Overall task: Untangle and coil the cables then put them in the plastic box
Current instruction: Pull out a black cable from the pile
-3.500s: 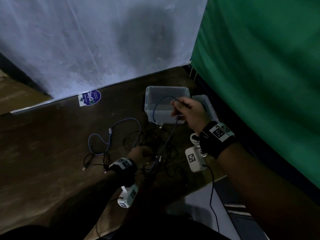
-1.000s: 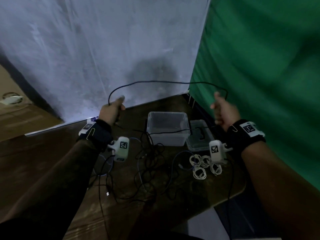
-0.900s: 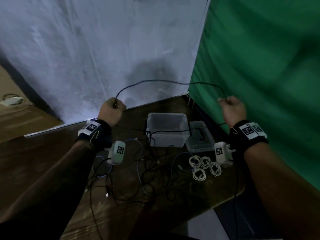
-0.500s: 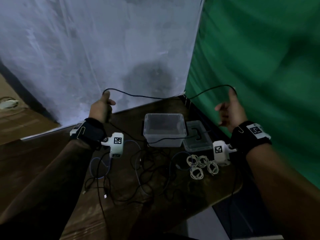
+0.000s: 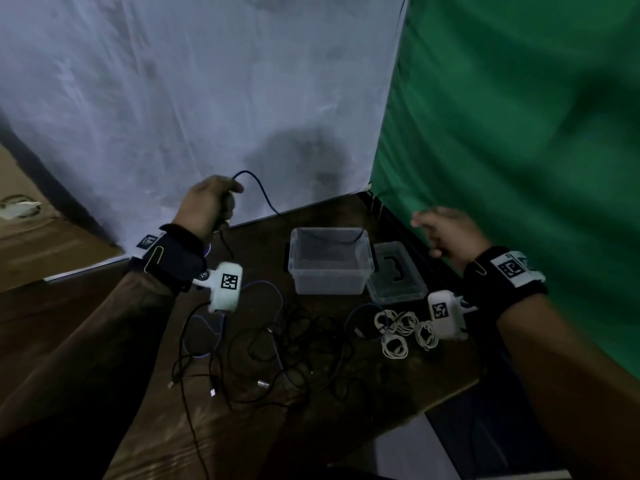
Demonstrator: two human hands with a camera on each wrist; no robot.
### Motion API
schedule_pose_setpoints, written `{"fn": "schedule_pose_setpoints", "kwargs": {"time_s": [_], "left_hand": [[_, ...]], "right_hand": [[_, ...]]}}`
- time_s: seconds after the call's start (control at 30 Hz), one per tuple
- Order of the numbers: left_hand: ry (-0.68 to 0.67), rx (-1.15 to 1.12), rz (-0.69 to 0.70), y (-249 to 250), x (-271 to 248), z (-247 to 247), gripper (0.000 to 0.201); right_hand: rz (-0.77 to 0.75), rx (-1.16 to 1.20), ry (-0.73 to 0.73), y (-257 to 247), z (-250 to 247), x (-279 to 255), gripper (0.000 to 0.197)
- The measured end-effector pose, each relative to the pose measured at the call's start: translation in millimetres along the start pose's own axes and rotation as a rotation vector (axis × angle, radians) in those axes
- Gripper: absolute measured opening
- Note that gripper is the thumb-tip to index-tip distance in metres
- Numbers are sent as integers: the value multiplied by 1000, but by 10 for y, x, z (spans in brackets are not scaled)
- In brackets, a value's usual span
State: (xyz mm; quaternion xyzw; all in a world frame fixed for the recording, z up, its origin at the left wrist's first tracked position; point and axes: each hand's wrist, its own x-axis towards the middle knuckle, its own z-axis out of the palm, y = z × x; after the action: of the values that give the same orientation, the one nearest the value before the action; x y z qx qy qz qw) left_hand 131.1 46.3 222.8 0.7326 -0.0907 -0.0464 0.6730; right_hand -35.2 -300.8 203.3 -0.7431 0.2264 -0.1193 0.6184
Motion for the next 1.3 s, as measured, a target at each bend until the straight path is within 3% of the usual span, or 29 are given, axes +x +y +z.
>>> {"fn": "schedule_pose_setpoints", "kwargs": {"time_s": [0.2, 0.27, 0.33, 0.43, 0.53, 0.6, 0.83, 0.97, 1.07, 1.13, 1.23, 1.3], "left_hand": [[-484, -4, 67, 408, -242, 360, 23], [-607, 19, 103, 476, -351, 506, 24], [-675, 37, 112, 488, -424, 627, 24], [-697, 115, 161, 459, -499, 706, 21], [-675, 196, 215, 393, -590, 734, 17], [-649, 198, 205, 298, -646, 748, 19], [-663, 145, 33, -274, -787, 510, 26], [-648, 159, -40, -410, -862, 406, 37], [-666, 112, -58, -420, -877, 468, 28], [-678, 104, -46, -388, -882, 556, 27], [-692, 43, -36, -330, -902, 691, 27], [-673, 11, -23, -309, -906, 743, 26]], "right_hand": [[-235, 88, -274, -418, 598, -340, 19], [-315, -58, -344, -528, 791, -393, 30], [-426, -298, -383, -564, 899, -418, 44], [-474, -380, -411, -553, 921, -421, 20], [-453, -286, -339, -552, 890, -445, 30], [-455, -233, -254, -564, 868, -469, 24], [-336, 16, 115, -585, 441, -347, 26], [-333, -228, 206, -509, 244, -349, 39], [-517, -405, 237, -406, 341, -434, 47], [-625, -445, 72, -370, 500, -495, 34], [-447, -549, -367, -335, 771, -601, 26], [-383, -590, -486, -300, 849, -617, 23]]}}
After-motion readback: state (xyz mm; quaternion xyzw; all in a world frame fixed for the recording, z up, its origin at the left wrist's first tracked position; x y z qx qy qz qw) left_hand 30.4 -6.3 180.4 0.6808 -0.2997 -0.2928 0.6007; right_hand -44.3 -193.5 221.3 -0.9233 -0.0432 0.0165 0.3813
